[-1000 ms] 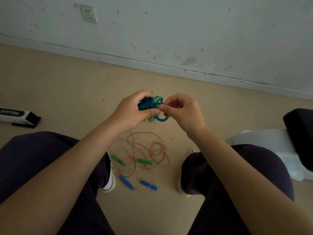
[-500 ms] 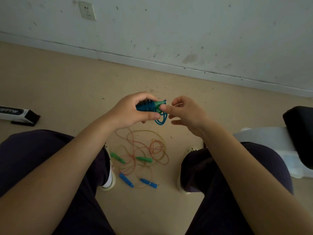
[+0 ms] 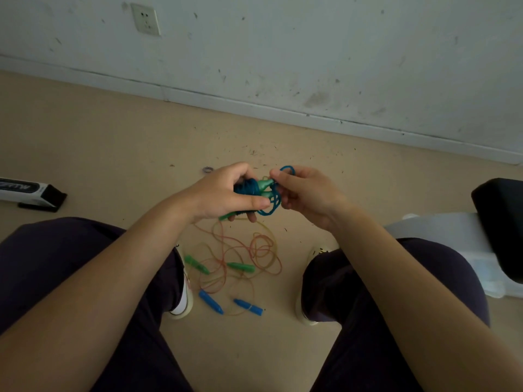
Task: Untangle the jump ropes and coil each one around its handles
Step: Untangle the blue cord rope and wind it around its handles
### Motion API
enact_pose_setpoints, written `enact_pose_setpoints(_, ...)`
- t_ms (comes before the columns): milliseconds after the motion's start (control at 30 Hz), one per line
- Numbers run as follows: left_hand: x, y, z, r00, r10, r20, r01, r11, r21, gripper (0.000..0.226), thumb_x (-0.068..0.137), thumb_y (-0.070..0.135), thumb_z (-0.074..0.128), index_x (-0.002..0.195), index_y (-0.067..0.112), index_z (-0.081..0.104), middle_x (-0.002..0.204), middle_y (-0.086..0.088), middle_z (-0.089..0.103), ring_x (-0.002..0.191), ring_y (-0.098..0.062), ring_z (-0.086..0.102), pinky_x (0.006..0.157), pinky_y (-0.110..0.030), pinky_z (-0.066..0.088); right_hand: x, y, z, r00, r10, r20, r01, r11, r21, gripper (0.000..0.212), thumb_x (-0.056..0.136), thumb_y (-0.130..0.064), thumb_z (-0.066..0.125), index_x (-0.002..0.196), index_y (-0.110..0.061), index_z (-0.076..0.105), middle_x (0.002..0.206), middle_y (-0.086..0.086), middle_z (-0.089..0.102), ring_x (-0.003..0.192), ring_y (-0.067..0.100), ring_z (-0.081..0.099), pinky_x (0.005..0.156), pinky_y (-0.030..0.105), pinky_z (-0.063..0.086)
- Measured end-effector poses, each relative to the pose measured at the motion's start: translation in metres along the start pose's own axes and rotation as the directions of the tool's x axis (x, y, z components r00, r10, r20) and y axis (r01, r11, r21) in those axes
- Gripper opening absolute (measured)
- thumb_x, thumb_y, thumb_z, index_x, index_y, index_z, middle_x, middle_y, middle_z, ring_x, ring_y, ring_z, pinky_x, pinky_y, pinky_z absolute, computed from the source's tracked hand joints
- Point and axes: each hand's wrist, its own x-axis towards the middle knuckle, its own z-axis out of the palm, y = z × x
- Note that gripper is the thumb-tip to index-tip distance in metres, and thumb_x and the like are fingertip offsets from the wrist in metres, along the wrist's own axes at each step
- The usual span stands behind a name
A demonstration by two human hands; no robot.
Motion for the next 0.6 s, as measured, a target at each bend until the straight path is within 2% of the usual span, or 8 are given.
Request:
enact_pose_setpoints(100, -0.0002, 0.0005, -0.0008, 1.000, 0.012, 0.009, -0.012, 1.000, -0.011, 0.025, 0.087, 0.020, 0.075, 0.098, 0.015, 0.052, 0.089, -0.006, 0.073, 0.071, -0.020, 0.072, 0.050, -0.026, 0.047, 0.0009, -0.0019, -0.0002, 1.000, -0.015, -0.016, 0.015, 0.999, 0.029, 0.019, 0.093, -0.017, 0.065, 0.076, -0.011, 0.058, 0.062, 0.002, 0.049, 0.051, 0.010, 0.041, 0.053, 0.022, 0.036)
enact_pose_setpoints(233, 0.0006, -0.0009, 0.0011, 1.000, 0.012, 0.007, -0.012, 1.000, 0.010, 0.024, 0.089, 0.021, 0.072, 0.103, 0.016, 0.053, 0.094, -0.008, 0.072, 0.071, -0.014, 0.070, 0.052, -0.027, 0.049, 0.0015, -0.0002, -0.0010, 0.992, -0.096, -0.077, 0.096, 0.995, -0.012, 0.015, 0.091, -0.014, 0.067, 0.086, -0.002, 0.059, 0.061, 0.003, 0.049, 0.050, 0.011, 0.042, 0.049, 0.021, 0.036)
enact_pose_setpoints(300, 0.0024, -0.0034, 0.0014, 1.000, 0.008, -0.001, -0.008, 0.999, 0.032, 0.024, 0.088, 0.024, 0.073, 0.102, 0.019, 0.054, 0.097, -0.010, 0.070, 0.072, -0.010, 0.067, 0.055, -0.029, 0.052, 0.0024, 0.0015, -0.0012, 0.986, -0.121, -0.116, 0.119, 0.993, -0.024, 0.016, 0.090, -0.013, 0.069, 0.083, -0.002, 0.059, 0.059, 0.003, 0.050, 0.048, 0.012, 0.043, 0.047, 0.022, 0.036)
enact_pose_setpoints(400, 0.0042, -0.0061, 0.0024, 1.000, 0.018, 0.012, -0.017, 1.000, -0.016, 0.025, 0.088, 0.020, 0.073, 0.102, 0.018, 0.053, 0.098, -0.014, 0.066, 0.078, -0.016, 0.067, 0.059, -0.033, 0.057, 0.0040, 0.0019, -0.0013, 0.972, -0.144, -0.183, 0.142, 0.990, -0.024, 0.017, 0.089, -0.013, 0.069, 0.082, -0.002, 0.058, 0.058, 0.004, 0.051, 0.046, 0.012, 0.043, 0.045, 0.022, 0.035)
enact_pose_setpoints(500, 0.0048, -0.0057, 0.0052, 0.998, 0.043, 0.048, -0.040, 0.997, -0.067, 0.026, 0.089, 0.012, 0.071, 0.103, 0.011, 0.048, 0.090, -0.016, 0.070, 0.077, -0.022, 0.069, 0.054, -0.031, 0.052, 0.0059, 0.0005, -0.0034, 0.946, -0.169, -0.277, 0.170, 0.985, -0.022, 0.016, 0.090, -0.013, 0.069, 0.090, 0.001, 0.060, 0.059, 0.006, 0.050, 0.044, 0.011, 0.042, 0.044, 0.021, 0.034)
enact_pose_setpoints(600, 0.0057, -0.0020, 0.0068, 0.999, 0.032, 0.033, -0.029, 0.996, -0.087, 0.026, 0.088, 0.009, 0.072, 0.100, 0.013, 0.049, 0.090, -0.019, 0.069, 0.072, -0.020, 0.067, 0.051, -0.027, 0.047, 0.0062, -0.0027, -0.0075, 0.913, -0.212, -0.349, 0.208, 0.977, -0.048, 0.017, 0.090, -0.014, 0.069, 0.088, 0.001, 0.061, 0.059, 0.005, 0.052, 0.045, 0.011, 0.044, 0.045, 0.022, 0.036)
